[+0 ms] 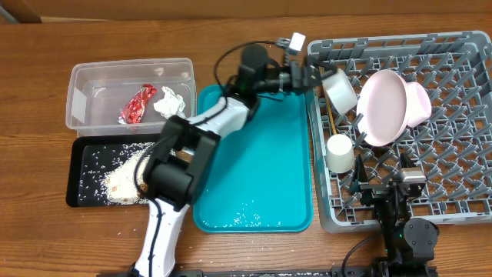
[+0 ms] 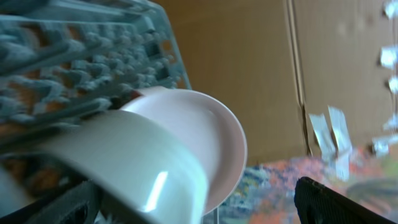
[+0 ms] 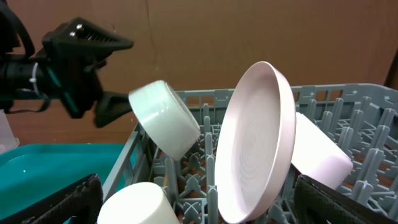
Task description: Sort waste into correct bins and load items into the dishwasher
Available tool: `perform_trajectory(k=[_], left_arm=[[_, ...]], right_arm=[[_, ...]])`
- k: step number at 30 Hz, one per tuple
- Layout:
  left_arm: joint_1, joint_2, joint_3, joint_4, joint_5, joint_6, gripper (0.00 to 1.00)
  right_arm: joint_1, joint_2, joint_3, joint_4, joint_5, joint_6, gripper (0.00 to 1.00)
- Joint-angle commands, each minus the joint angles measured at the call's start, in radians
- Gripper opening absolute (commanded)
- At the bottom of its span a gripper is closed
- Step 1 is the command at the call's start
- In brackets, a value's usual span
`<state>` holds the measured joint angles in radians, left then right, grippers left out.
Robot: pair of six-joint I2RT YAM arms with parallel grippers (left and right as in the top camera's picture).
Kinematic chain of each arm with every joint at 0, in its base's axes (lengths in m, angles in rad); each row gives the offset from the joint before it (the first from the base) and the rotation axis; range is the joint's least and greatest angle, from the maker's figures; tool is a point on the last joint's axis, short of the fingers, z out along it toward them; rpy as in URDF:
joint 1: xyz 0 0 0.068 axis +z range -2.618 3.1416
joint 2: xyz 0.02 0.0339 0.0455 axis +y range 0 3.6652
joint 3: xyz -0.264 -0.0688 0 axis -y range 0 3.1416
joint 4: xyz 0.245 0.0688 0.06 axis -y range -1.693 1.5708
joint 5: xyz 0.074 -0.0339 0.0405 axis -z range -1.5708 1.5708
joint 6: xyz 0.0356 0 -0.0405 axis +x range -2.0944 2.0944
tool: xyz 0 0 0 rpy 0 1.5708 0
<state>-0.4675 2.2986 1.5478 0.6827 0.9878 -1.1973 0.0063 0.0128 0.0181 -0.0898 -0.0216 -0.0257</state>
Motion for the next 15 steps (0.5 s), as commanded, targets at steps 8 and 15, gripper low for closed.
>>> perform_trajectory(k=[8,15], left_arm=[[0.087,-0.413,0.021,-0.978,-0.251,0.609,1.00],[0.088,-0.728,0.021,-1.471,-0.600,0.780,1.00]], right_arm=[[-0.008,-0.008,-0.010,0.007,0.001,-0.001,1.00],[-0.008,-0.008,-0.010,0.007,0.001,-0.001,1.00]])
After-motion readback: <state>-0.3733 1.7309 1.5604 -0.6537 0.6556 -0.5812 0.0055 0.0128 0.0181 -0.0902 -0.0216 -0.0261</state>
